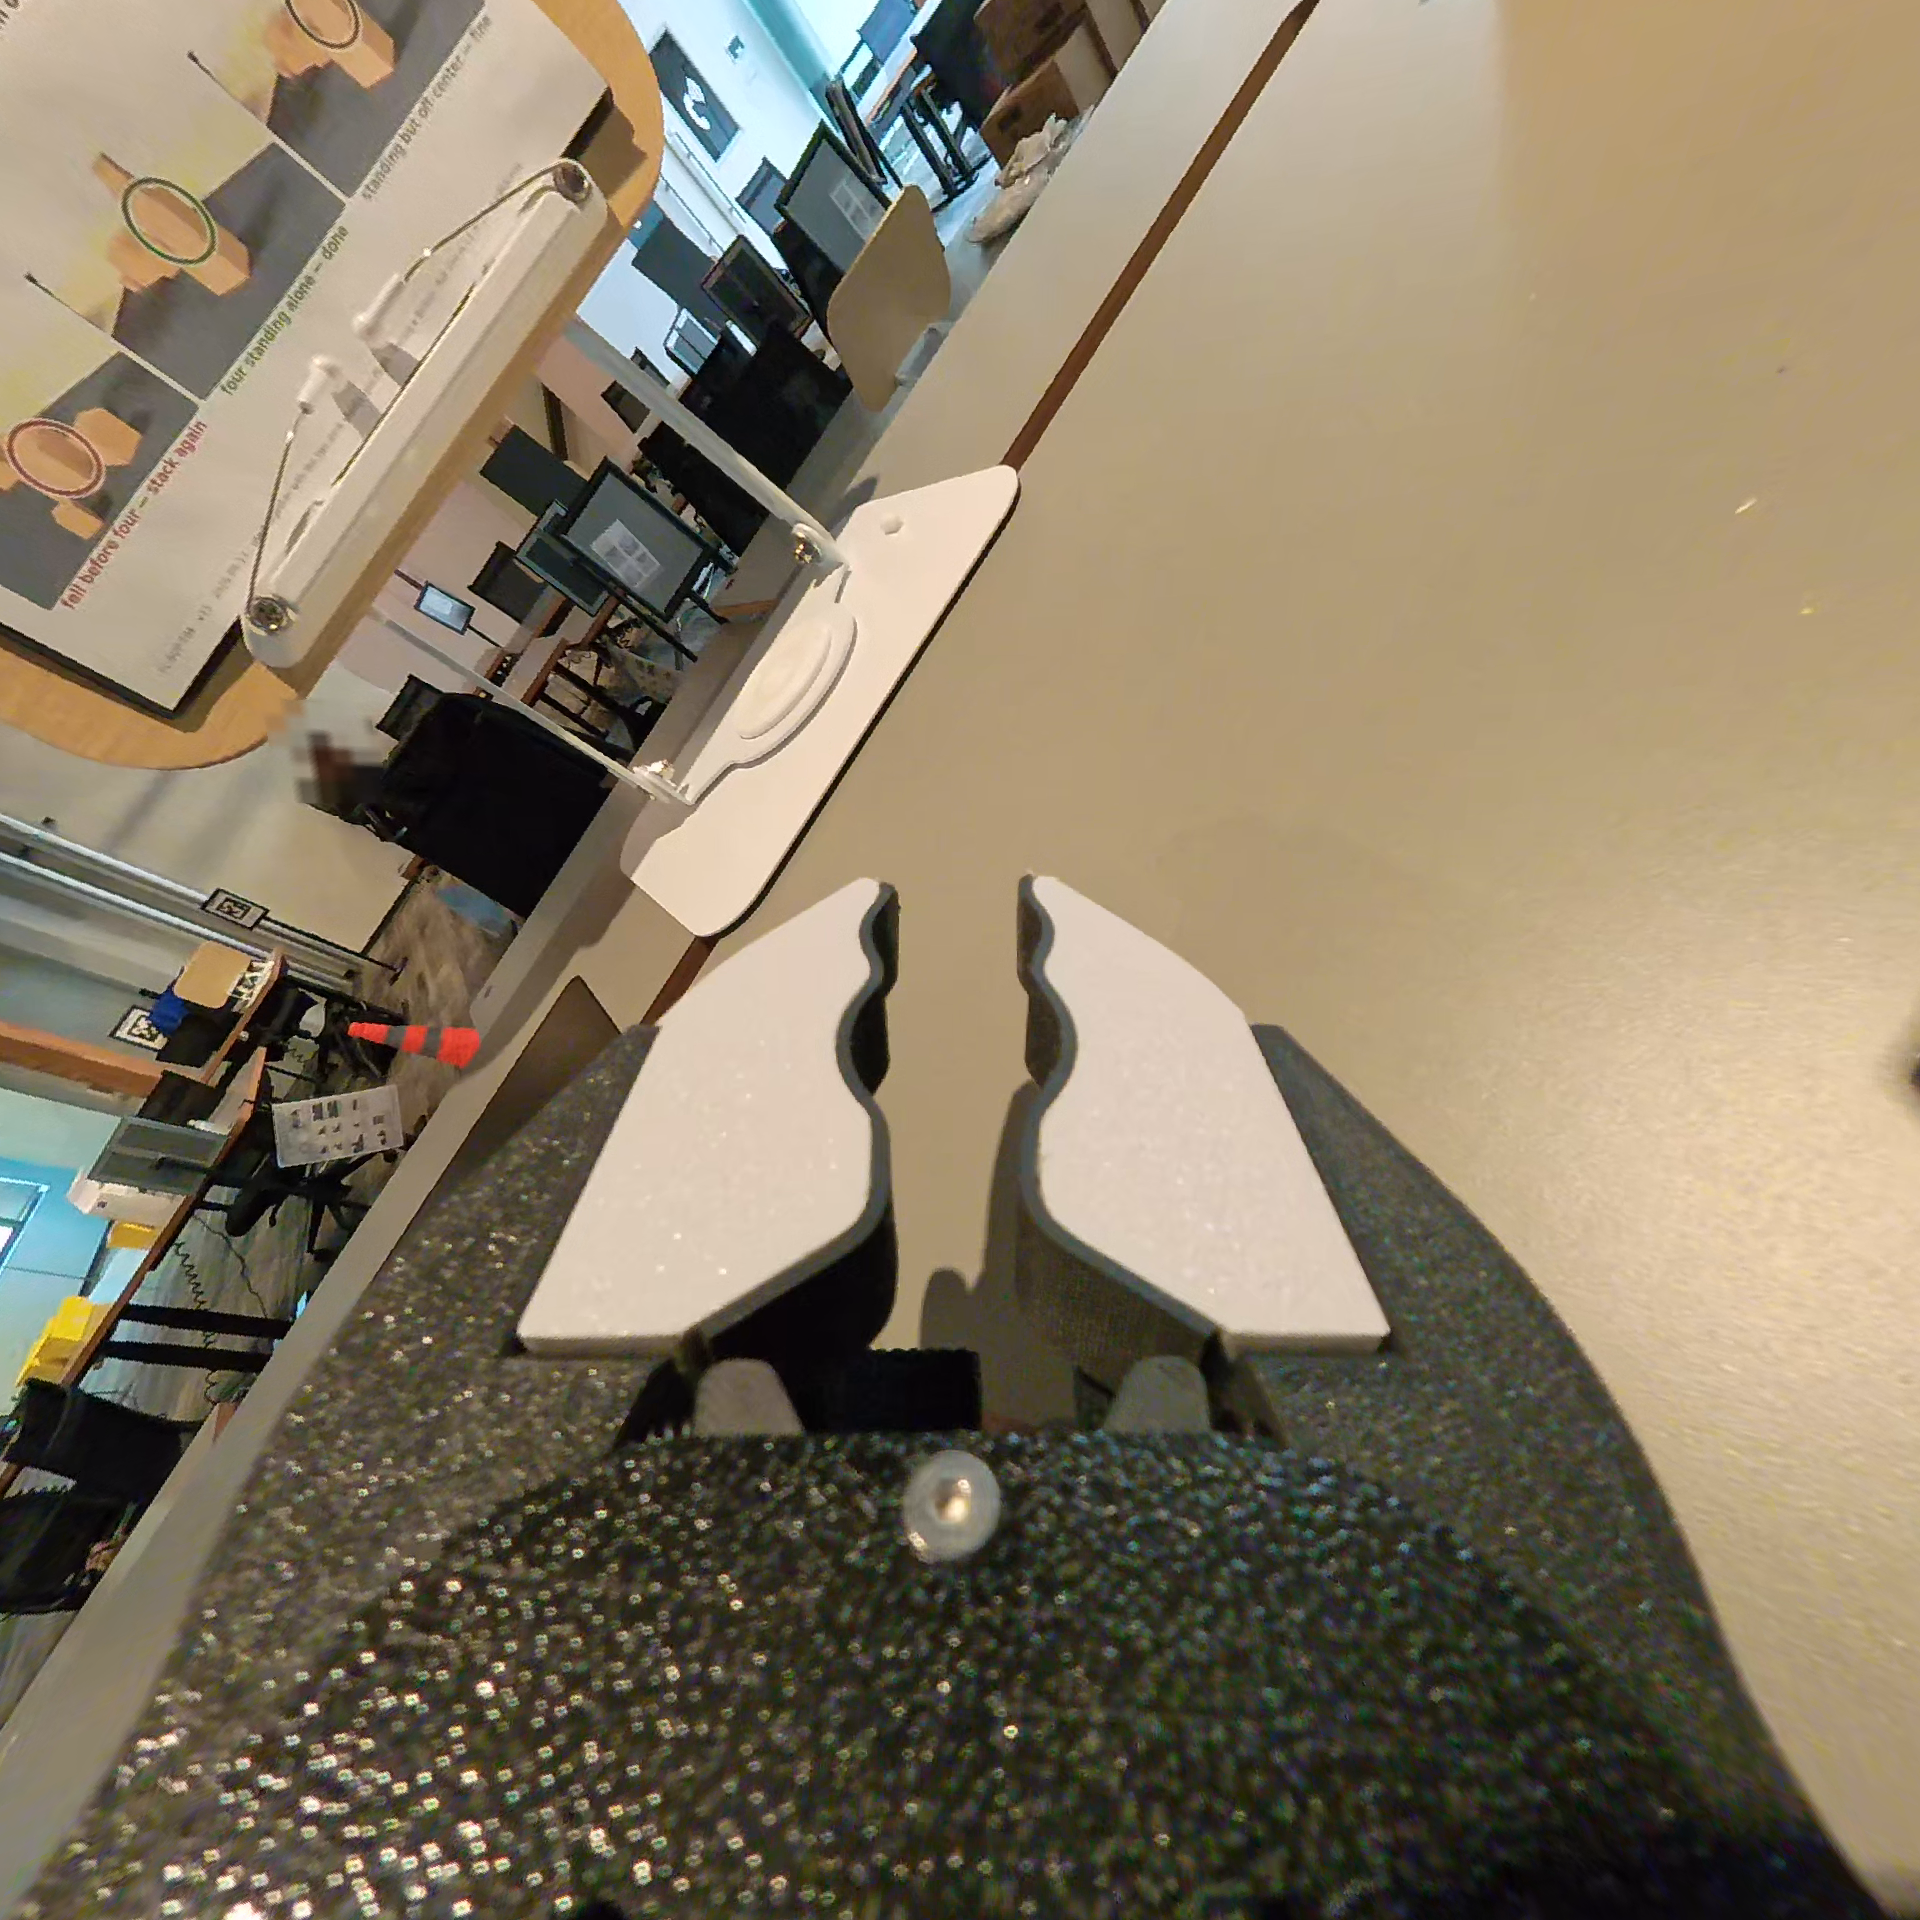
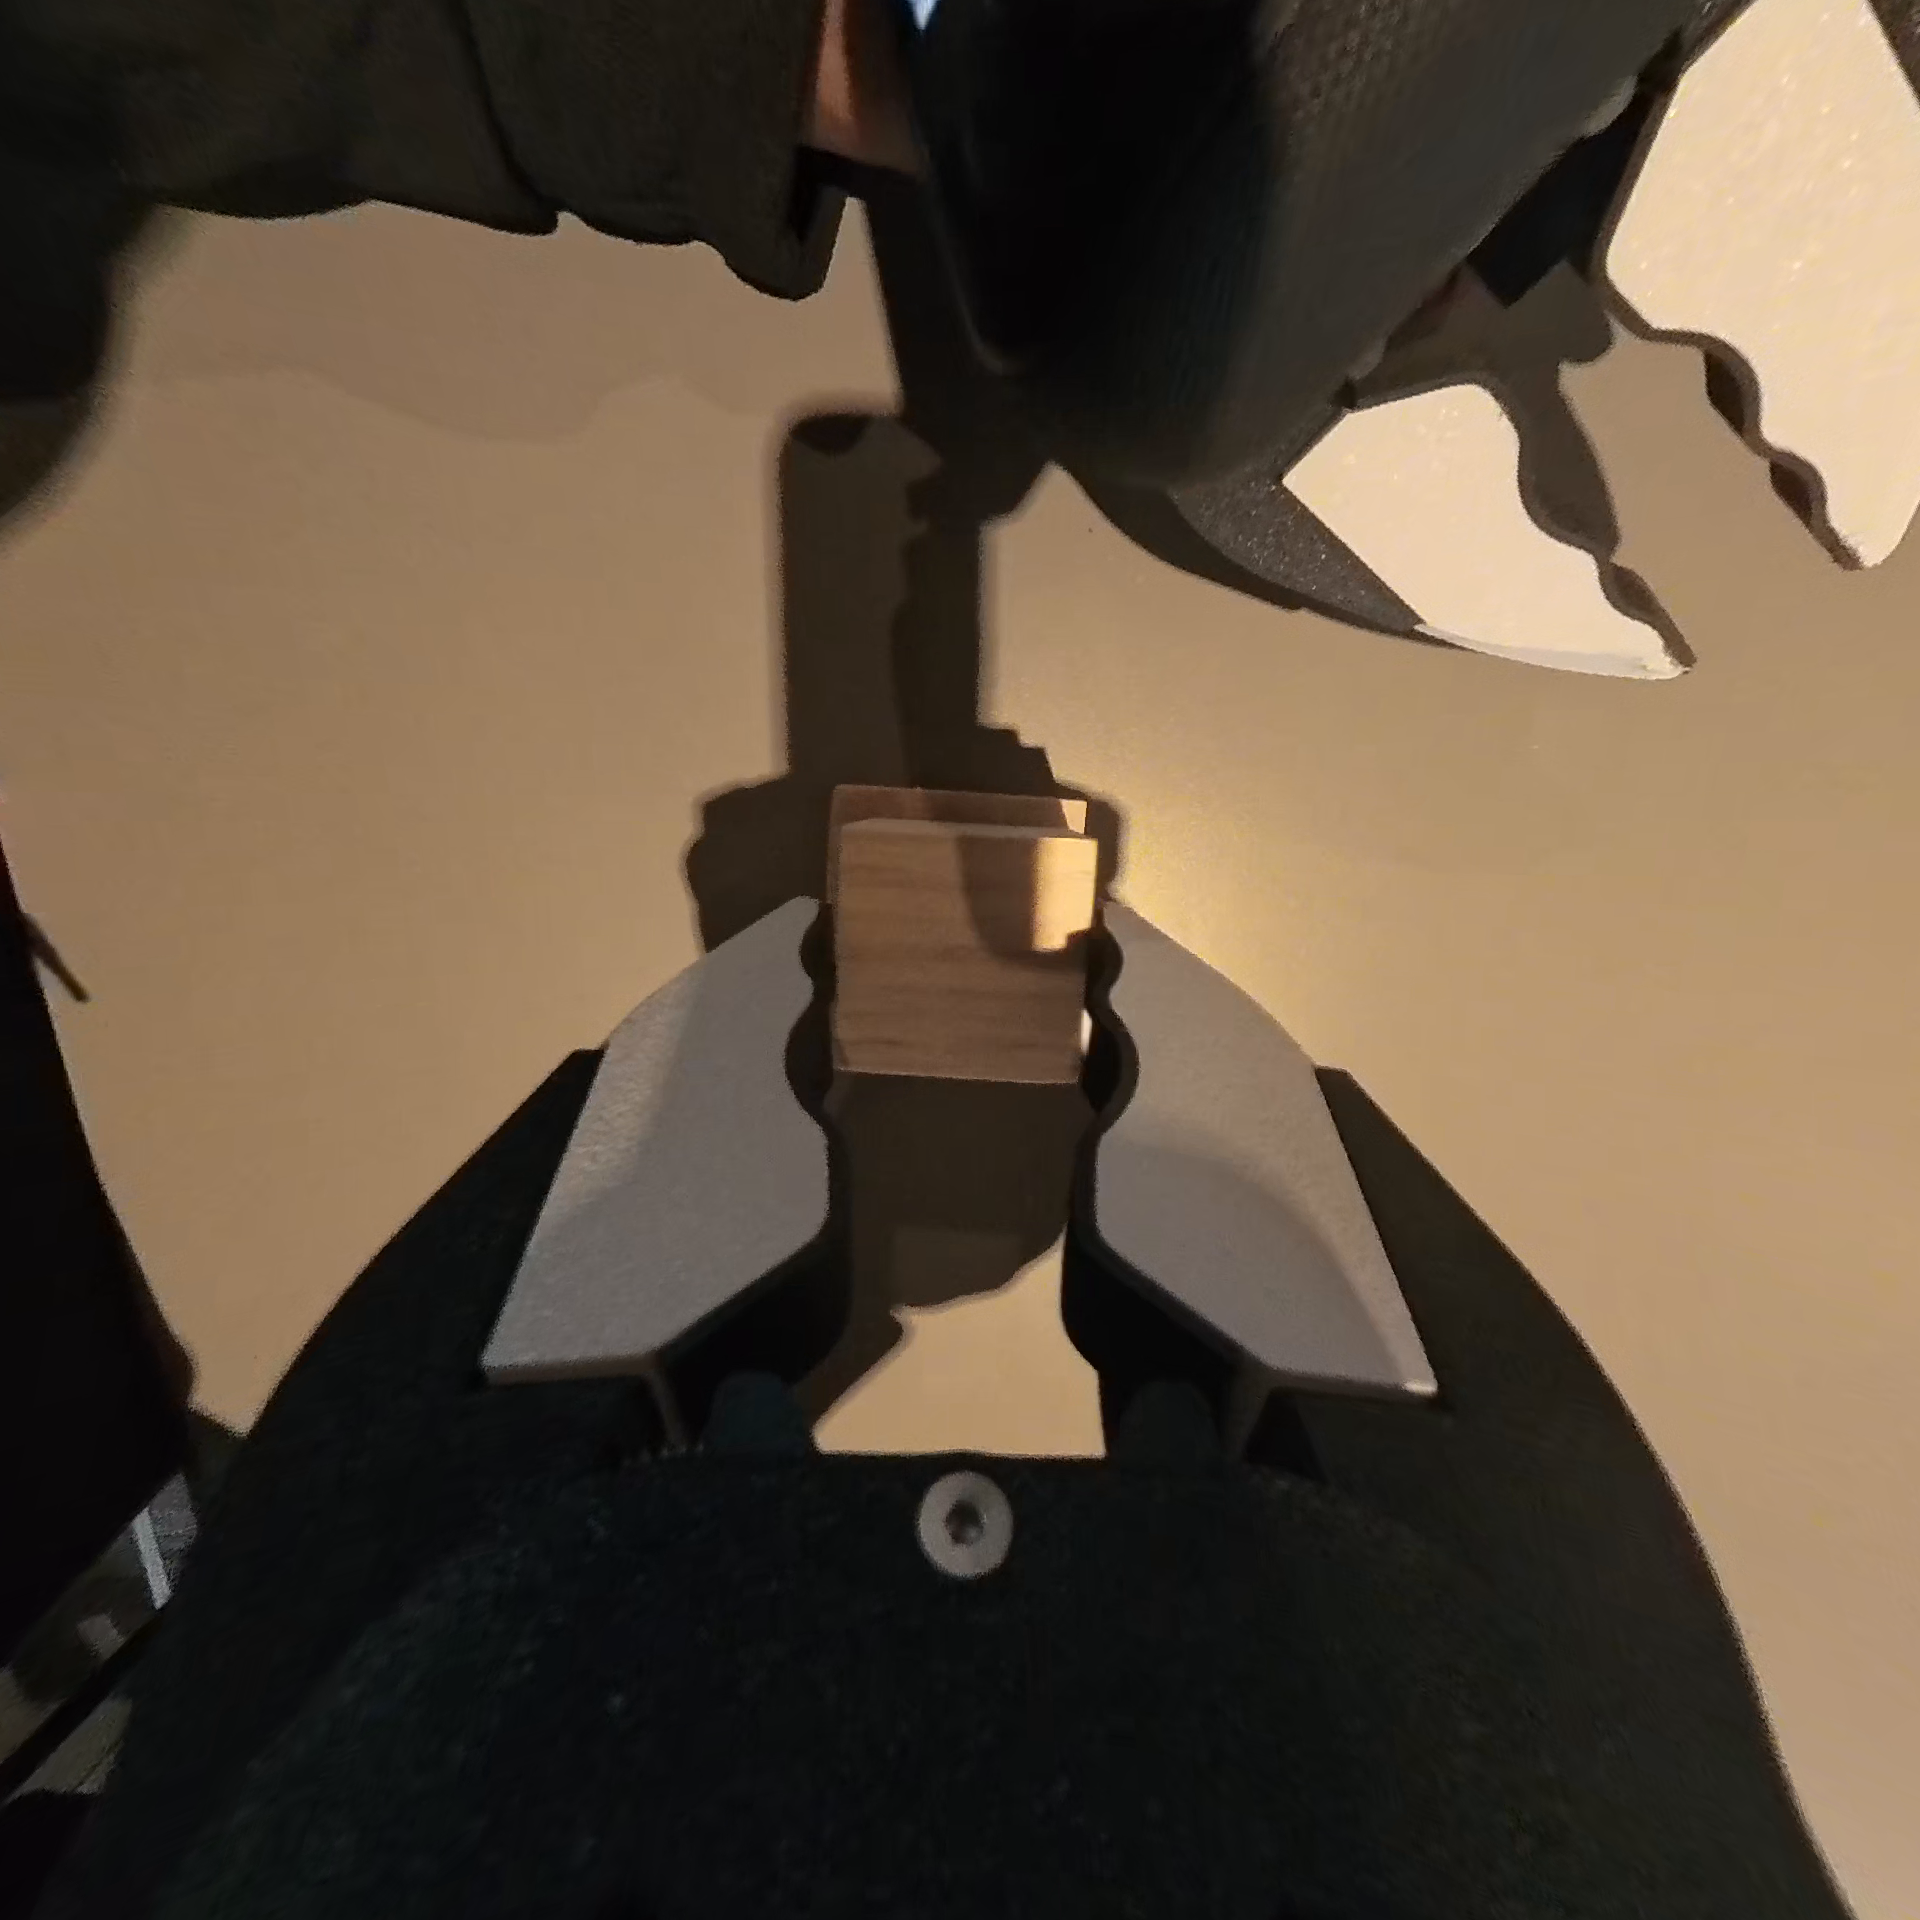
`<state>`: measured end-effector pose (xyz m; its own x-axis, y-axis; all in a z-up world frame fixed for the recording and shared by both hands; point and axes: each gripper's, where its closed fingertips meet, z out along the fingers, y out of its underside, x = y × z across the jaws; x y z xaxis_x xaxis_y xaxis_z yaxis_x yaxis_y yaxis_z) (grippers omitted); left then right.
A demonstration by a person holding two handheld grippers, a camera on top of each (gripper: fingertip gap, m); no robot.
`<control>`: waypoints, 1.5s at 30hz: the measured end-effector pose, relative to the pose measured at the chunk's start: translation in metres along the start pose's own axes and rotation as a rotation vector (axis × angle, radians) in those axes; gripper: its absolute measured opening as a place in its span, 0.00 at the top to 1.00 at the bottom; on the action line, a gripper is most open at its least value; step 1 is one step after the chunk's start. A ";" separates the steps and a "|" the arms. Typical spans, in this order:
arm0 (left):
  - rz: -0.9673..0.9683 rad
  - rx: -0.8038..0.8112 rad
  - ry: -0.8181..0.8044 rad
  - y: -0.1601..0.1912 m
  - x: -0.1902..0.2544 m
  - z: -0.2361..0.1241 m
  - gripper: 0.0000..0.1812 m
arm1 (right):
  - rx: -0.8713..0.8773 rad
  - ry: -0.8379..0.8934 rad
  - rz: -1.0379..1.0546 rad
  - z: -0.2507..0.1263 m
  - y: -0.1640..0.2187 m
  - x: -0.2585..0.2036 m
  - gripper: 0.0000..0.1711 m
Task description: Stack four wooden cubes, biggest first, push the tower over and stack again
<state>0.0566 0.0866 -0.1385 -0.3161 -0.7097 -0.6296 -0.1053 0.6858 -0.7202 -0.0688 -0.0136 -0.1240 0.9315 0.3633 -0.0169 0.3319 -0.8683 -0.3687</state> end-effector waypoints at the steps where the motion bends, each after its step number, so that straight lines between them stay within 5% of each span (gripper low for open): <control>1: 0.001 0.000 0.000 0.000 0.000 0.000 0.88 | -0.001 0.000 0.001 0.000 0.000 0.000 0.73; 21: 0.002 0.003 0.003 0.000 0.000 0.000 0.89 | 0.002 -0.007 0.002 -0.001 -0.001 -0.001 0.74; 30: 0.003 0.007 0.005 -0.001 0.000 -0.001 0.89 | 0.004 0.005 -0.023 -0.006 0.002 -0.001 0.67; 45: -0.047 0.063 -0.016 -0.005 -0.009 -0.005 0.90 | -0.061 0.042 -0.044 -0.035 0.052 -0.013 0.65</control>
<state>0.0551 0.0905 -0.1275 -0.2966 -0.7441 -0.5986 -0.0600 0.6401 -0.7659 -0.0587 -0.0753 -0.1100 0.9209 0.3880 0.0378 0.3798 -0.8712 -0.3112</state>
